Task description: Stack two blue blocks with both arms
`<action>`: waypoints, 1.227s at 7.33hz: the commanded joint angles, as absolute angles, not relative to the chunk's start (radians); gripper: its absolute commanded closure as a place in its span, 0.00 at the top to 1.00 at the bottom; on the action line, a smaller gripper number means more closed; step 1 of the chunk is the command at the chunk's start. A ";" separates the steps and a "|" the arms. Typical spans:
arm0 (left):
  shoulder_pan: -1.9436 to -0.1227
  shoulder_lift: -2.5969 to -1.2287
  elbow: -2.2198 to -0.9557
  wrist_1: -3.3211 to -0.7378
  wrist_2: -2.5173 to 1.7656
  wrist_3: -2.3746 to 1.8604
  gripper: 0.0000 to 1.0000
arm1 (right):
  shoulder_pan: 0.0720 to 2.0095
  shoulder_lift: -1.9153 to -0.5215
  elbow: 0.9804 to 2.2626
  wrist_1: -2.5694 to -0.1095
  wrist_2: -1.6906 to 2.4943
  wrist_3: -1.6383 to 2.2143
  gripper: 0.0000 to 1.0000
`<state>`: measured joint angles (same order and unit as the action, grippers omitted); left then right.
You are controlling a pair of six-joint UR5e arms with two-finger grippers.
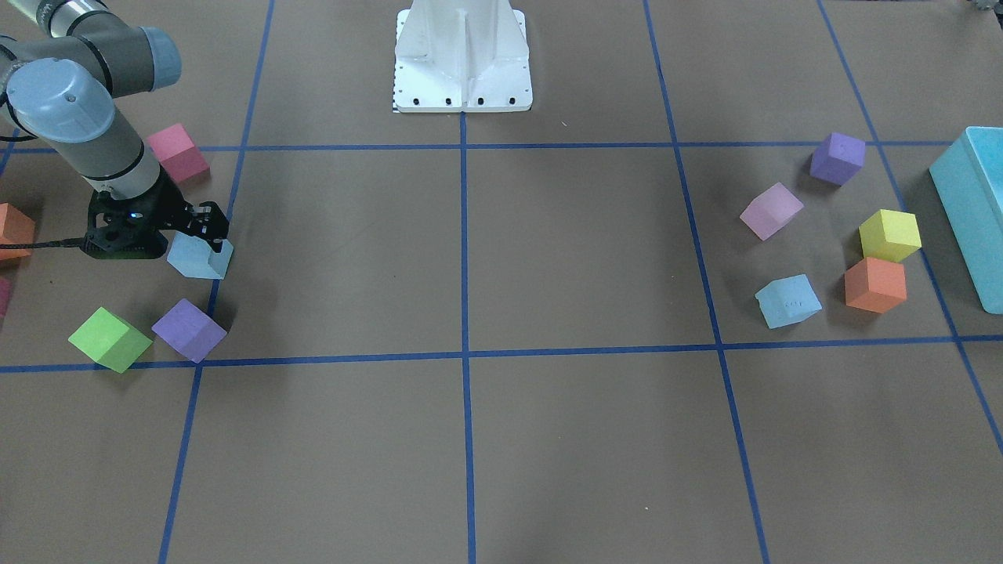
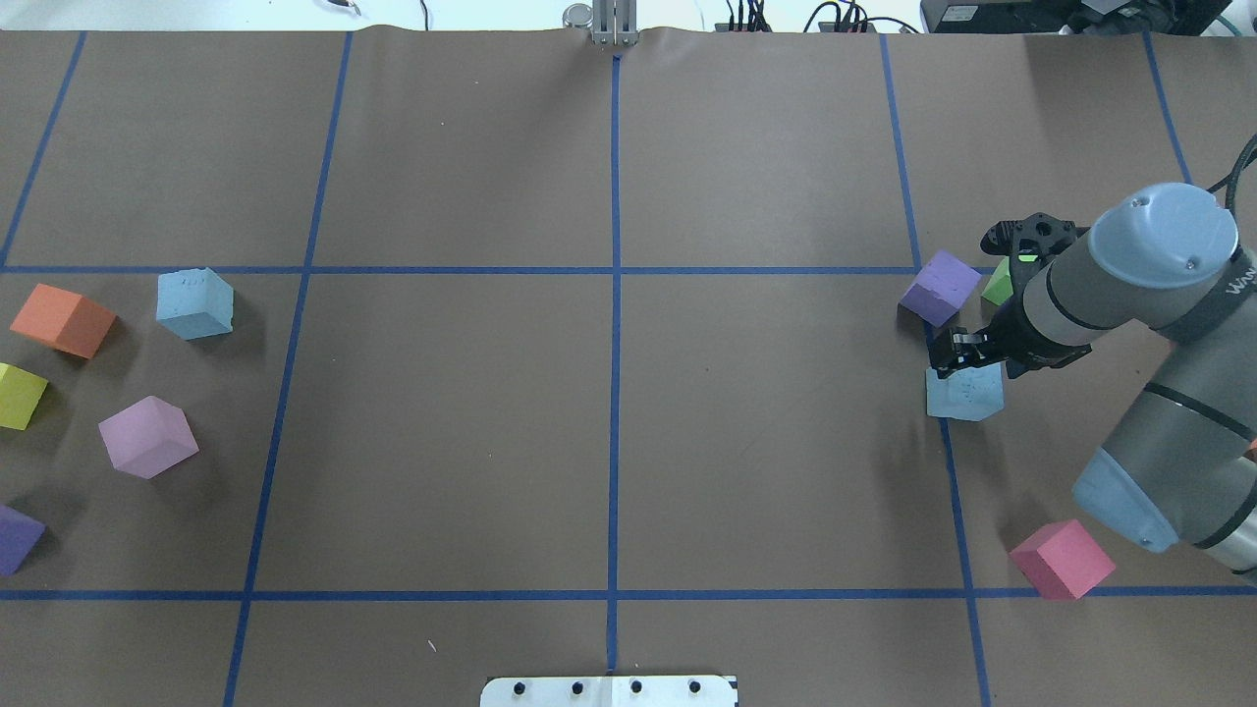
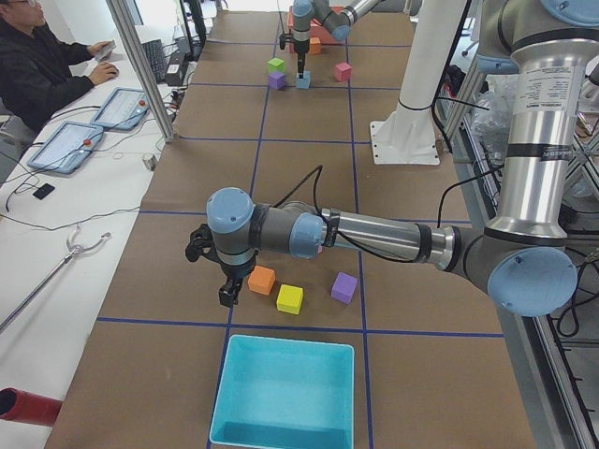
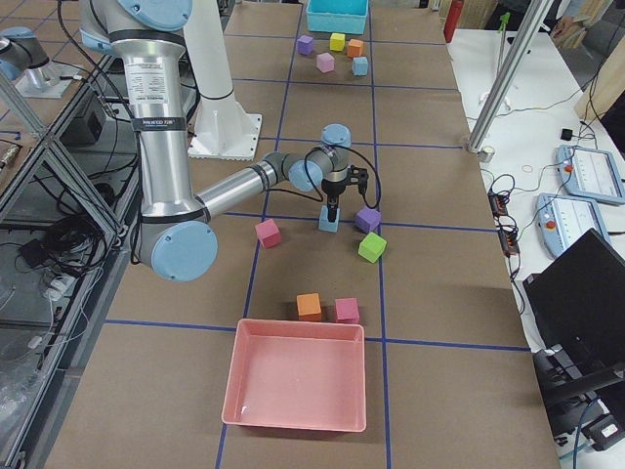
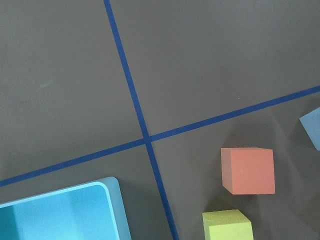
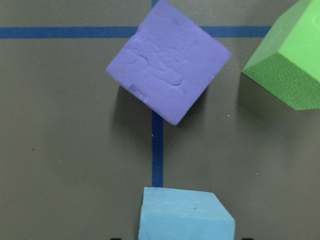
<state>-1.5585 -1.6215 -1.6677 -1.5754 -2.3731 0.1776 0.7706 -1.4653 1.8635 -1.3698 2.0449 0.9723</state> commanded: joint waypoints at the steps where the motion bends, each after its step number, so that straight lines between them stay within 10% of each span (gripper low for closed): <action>1: -1.559 -1.621 -1.669 -1.575 -2.373 0.178 1.00 | 0.769 -1.460 1.856 -1.370 2.043 0.968 0.84; 9: -1.559 -1.615 -1.667 -1.575 -2.373 0.179 1.00 | 0.721 -1.457 1.809 -1.358 2.026 0.970 0.69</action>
<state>-1.5585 -1.6163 -1.6674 -1.5760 -2.3731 0.1782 0.7280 -1.4612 1.8228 -1.3651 2.0266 0.9715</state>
